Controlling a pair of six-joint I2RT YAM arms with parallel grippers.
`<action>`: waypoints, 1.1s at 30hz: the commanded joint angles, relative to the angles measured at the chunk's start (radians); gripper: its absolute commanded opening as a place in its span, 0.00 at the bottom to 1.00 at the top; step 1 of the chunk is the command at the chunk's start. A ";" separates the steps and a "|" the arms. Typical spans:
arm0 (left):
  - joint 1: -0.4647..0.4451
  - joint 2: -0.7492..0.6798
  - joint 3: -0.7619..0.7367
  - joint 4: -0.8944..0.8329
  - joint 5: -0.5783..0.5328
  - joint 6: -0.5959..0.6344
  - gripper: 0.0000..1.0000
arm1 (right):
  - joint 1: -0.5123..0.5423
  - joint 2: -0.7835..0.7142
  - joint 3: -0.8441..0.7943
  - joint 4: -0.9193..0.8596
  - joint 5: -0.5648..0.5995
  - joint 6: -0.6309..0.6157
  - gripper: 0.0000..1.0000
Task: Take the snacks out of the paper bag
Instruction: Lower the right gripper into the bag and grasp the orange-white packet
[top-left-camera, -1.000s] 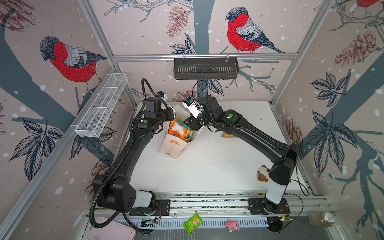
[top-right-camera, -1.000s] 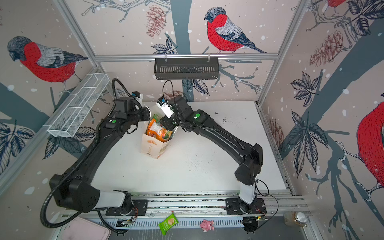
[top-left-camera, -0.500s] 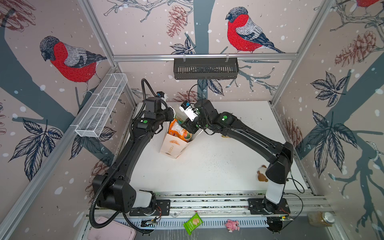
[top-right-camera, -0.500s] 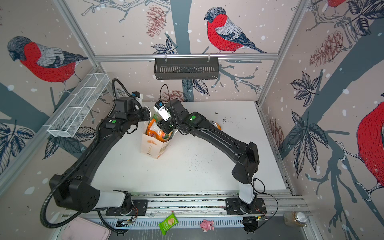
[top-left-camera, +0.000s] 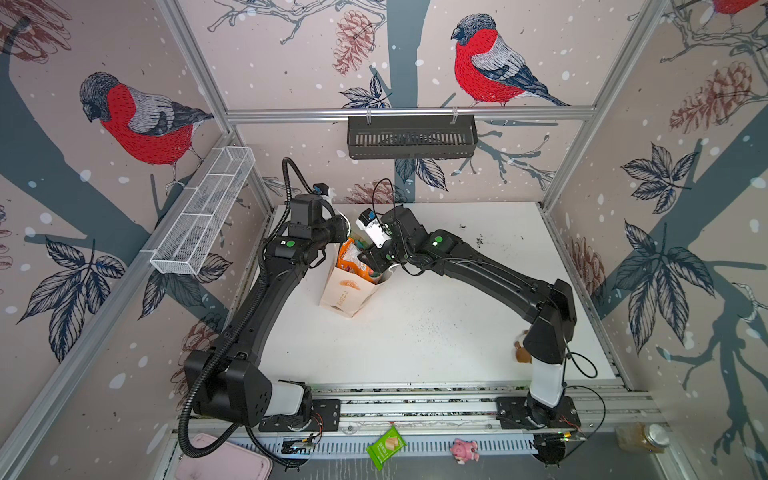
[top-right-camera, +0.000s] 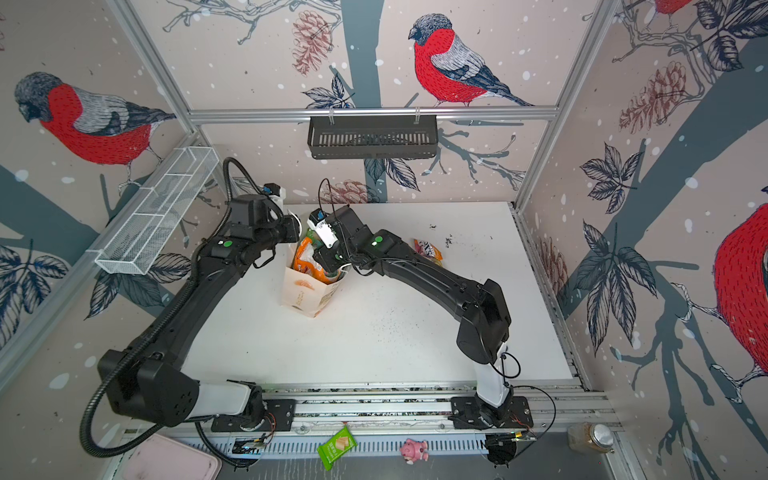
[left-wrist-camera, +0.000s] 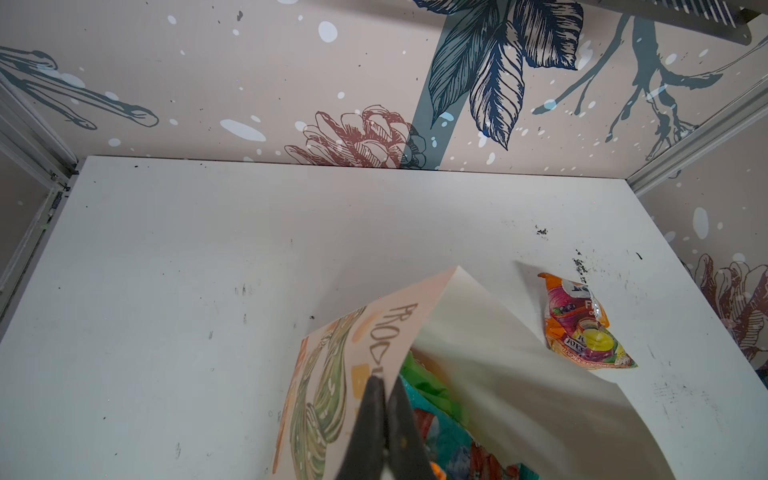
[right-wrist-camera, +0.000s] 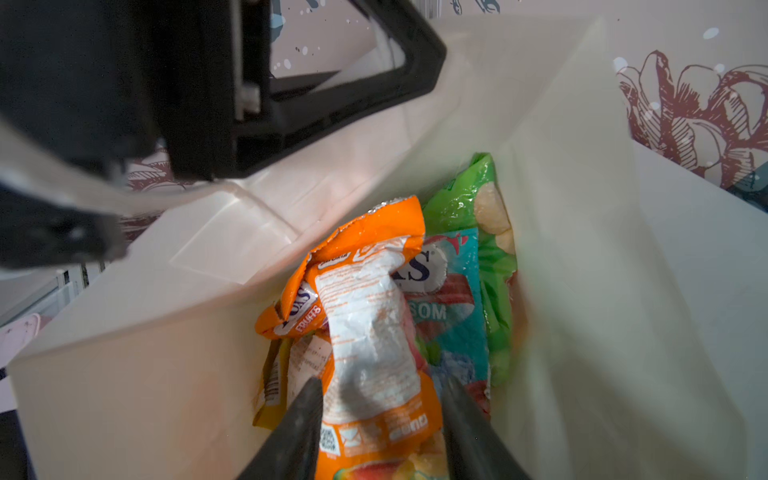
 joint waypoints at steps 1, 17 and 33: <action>0.004 -0.008 -0.002 0.062 0.001 0.000 0.00 | 0.000 0.019 0.003 0.048 0.010 0.024 0.48; 0.003 -0.002 -0.006 0.067 -0.006 0.002 0.00 | -0.002 0.108 0.038 0.050 0.039 0.147 0.68; 0.005 -0.002 -0.009 0.069 -0.015 0.002 0.00 | -0.003 0.138 0.083 0.060 0.169 0.155 0.17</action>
